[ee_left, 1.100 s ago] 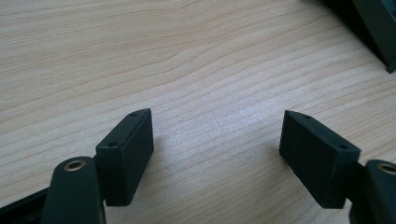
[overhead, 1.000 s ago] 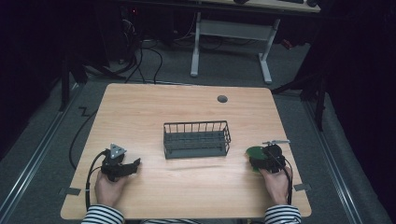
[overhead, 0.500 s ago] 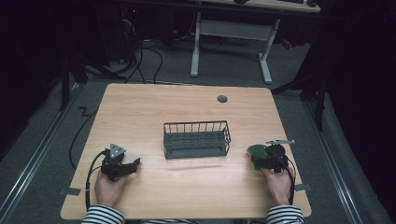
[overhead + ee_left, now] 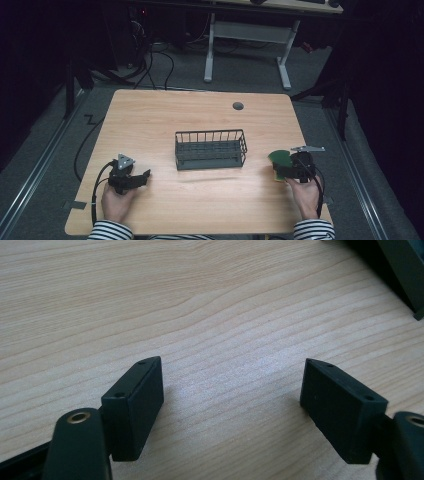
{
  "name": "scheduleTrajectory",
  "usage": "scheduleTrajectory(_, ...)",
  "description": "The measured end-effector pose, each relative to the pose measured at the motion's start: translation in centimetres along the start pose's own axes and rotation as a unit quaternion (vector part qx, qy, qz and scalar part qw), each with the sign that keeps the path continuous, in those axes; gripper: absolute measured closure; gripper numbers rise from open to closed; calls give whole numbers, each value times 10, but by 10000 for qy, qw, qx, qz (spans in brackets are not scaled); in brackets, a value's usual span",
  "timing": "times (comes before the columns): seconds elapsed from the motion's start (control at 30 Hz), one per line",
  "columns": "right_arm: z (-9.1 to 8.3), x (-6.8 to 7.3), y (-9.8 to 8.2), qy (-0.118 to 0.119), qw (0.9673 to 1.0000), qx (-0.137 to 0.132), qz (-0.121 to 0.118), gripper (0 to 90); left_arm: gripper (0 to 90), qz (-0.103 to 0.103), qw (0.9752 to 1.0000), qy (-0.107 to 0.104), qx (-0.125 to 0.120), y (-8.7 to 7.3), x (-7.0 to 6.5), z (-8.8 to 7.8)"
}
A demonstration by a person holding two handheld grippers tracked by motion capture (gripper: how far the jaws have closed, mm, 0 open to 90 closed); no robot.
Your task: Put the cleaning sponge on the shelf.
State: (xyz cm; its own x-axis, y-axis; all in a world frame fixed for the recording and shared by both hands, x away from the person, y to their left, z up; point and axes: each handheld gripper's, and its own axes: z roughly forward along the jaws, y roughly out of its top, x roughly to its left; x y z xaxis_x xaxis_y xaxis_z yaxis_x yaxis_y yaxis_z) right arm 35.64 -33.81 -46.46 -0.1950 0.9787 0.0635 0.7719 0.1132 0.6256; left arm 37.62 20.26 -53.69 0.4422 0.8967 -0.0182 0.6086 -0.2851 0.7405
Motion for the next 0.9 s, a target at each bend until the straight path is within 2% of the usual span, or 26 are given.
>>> scheduleTrajectory(0.13, -11, 3, 11, -2, 9999, -90, -133, 298, 258, 10, 10000, -13, 10, 0, 0, 0)
scheduleTrajectory(0.3, -16, 7, 21, 25, 9997, -150, -212, 298, 258, -5, 10000, -19, -1, 0, 0, 0)
scheduleTrajectory(0.67, -28, 23, 47, 252, 9980, -359, -458, 298, 258, 8, 10000, -15, 9, 0, 0, 0)
scheduleTrajectory(0.9, -39, 46, 68, 397, 9939, -451, -926, 298, 256, 9, 10000, -4, 3, 0, 0, 0)
